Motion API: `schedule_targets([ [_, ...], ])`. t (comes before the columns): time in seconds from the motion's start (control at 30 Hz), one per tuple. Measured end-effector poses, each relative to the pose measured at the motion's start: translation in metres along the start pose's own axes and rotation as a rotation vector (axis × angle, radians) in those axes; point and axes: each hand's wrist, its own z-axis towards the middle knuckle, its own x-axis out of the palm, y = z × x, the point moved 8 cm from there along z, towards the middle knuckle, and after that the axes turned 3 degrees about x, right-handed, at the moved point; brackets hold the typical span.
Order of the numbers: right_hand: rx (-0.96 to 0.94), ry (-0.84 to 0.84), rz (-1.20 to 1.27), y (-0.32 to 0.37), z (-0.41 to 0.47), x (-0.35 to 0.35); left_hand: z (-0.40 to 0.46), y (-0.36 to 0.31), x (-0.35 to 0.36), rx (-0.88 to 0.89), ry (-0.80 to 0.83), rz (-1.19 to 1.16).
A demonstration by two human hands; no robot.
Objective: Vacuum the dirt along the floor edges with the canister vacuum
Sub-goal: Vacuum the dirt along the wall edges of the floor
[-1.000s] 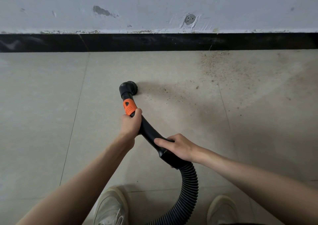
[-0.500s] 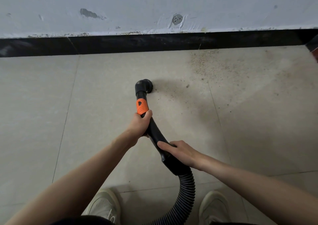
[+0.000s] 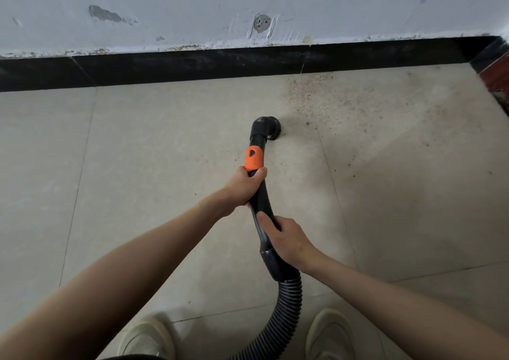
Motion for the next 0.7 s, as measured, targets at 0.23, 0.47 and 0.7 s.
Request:
schedule_targets([
  [0.23, 0.013, -0.041, 0.018, 0.001, 0.016, -0.011, 0.021, -0.016, 0.009, 0.053, 0.017, 0.071],
  [0.47, 0.006, -0.025, -0.054, 0.019, 0.037, -0.015, 0.033, -0.02, -0.007, 0.067, -0.098, 0.085],
  [0.7, -0.04, 0.12, -0.115, 0.044, 0.042, 0.002, 0.027, -0.013, -0.046, 0.034, -0.224, -0.11],
])
